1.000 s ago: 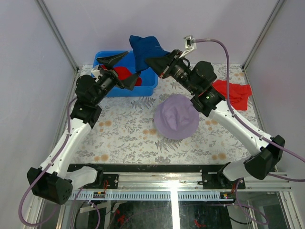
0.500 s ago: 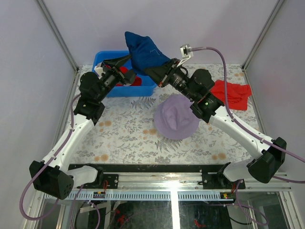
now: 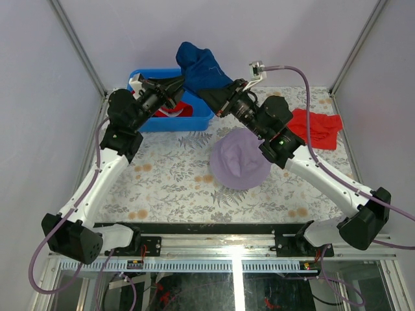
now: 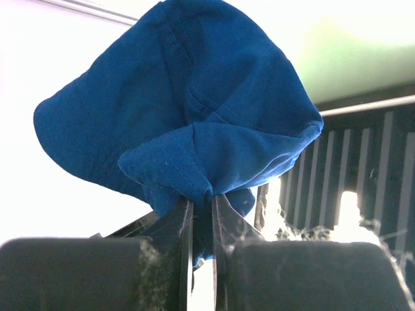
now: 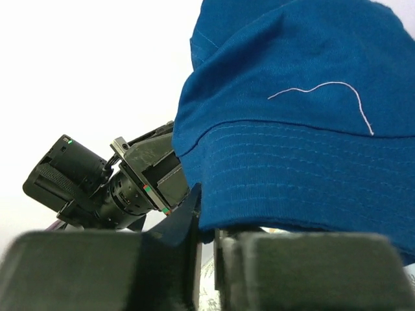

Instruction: Stack the hats

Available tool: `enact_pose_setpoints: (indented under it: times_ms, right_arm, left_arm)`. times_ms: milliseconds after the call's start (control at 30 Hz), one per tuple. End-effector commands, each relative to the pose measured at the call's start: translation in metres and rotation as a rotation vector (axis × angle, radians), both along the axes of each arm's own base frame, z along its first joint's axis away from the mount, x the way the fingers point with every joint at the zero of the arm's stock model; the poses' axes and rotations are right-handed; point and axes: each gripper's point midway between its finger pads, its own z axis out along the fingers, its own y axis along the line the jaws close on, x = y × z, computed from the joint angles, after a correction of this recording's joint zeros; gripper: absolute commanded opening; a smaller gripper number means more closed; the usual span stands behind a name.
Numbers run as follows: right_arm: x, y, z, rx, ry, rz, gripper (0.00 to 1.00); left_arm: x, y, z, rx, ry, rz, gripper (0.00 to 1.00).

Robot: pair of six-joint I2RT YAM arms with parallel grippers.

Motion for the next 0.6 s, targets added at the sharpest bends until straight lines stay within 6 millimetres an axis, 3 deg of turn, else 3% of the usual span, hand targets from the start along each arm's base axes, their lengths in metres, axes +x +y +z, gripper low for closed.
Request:
enact_pose_setpoints:
  times_ms: [0,100,200,400,567]
  right_arm:
    - [-0.008,-0.008,-0.007,-0.066,0.018,-0.015,0.20]
    - [-0.009,-0.014,-0.012,-0.106,0.046,-0.036,0.50]
    - [-0.015,-0.025,-0.016,-0.142,0.055,-0.058,0.60]
    - [-0.027,-0.048,-0.025,-0.193,0.061,-0.103,0.65]
    - [-0.030,-0.071,-0.011,-0.193,0.015,-0.186,0.66]
  left_arm:
    - [-0.002,0.026,0.072,-0.001,-0.241,0.084,0.00]
    - [0.013,0.028,0.086,0.023,-0.281,0.079,0.00]
    - [0.027,0.025,0.098,0.056,-0.308,0.074,0.00]
    - [0.042,0.018,0.118,0.085,-0.331,0.057,0.00]
    - [0.038,0.017,0.115,0.105,-0.306,0.050,0.00]
